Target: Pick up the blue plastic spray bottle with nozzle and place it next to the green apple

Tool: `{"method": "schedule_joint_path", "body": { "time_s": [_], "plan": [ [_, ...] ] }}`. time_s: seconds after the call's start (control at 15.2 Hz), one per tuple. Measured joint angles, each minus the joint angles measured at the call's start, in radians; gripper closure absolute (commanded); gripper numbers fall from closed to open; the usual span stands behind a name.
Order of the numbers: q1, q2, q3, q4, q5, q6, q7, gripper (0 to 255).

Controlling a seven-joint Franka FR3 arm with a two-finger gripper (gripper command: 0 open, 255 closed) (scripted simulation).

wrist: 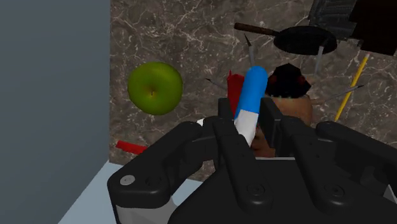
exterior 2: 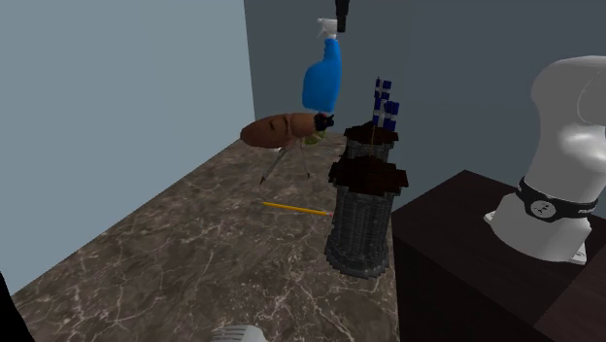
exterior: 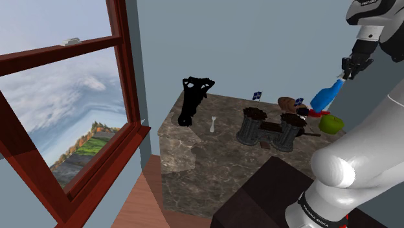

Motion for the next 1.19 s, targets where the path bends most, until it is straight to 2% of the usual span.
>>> {"method": "schedule_joint_path", "body": {
  "time_s": [0.33,0.59,0.99,1.19],
  "plan": [
    [-0.059,0.036,-0.069,0.024,0.022,0.015,-0.128,255],
    [-0.124,0.113,-0.129,0.099,0.077,0.004,-0.254,255],
    [-0.269,0.273,-0.193,0.239,0.202,-0.017,-0.455,255],
    [-0.274,0.277,-0.194,0.208,0.206,0.017,-0.466,255]
  ]
}}
